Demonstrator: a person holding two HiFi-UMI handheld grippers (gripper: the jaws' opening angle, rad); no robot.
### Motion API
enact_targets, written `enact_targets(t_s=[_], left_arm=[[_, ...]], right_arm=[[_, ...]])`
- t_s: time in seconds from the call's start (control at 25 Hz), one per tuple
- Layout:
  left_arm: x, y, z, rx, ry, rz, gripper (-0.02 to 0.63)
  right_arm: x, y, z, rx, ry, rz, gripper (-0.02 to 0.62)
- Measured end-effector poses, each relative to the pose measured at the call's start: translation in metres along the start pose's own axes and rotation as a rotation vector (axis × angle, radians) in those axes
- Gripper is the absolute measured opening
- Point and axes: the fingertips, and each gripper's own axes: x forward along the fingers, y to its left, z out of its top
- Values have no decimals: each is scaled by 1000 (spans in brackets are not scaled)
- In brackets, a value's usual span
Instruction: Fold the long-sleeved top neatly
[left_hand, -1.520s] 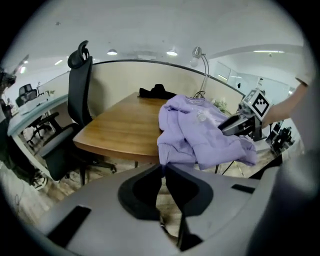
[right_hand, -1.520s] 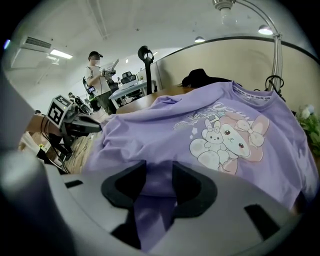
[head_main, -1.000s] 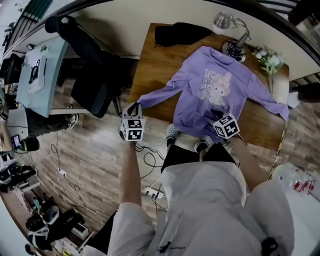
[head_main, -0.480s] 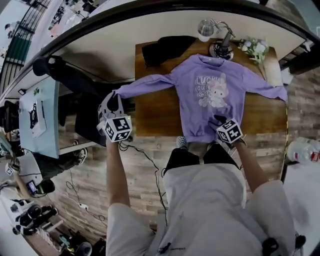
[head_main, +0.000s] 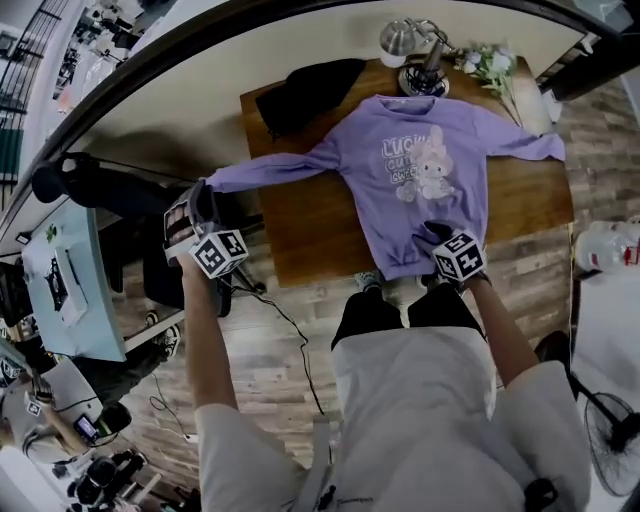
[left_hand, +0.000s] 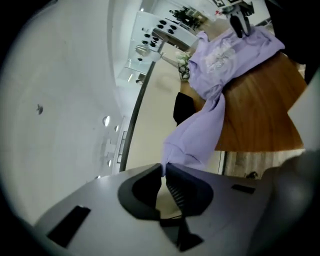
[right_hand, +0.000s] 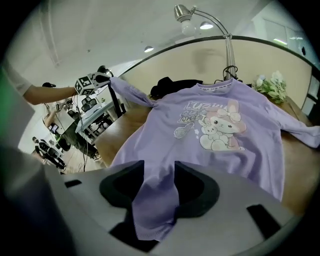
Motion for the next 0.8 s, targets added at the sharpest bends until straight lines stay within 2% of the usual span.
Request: enact_targets(t_s=[0.08, 0.24, 0.32, 0.4, 0.48, 0.6, 0.72, 0.8], left_arm=[[15, -19, -27, -134, 71, -65, 44], [25, -90, -82, -611, 284, -288, 94], [17, -117, -96, -805, 354, -350, 122], [5, -131, -106, -996, 395, -361, 147], [-11, -132, -104, -1173, 384, -327, 149], [-37, -138, -61, -1336, 278, -327, 149], [-72, -169, 17, -1483, 141, -415, 149], [-99, -198, 78, -1553, 48, -493, 149]], right_arm=[[-2, -1, -4, 33, -5, -14, 193], [-13, -6, -11, 52, -6, -32, 195], [-20, -13, -15, 58, -9, -39, 195], [-28, -21, -21, 63, -11, -45, 195], [-37, -31, -26, 61, -18, -50, 196], [-53, -51, -35, 79, -45, -59, 196], [-72, -71, -53, 122, -71, -74, 198], [-85, -82, -67, 143, -86, -78, 198]])
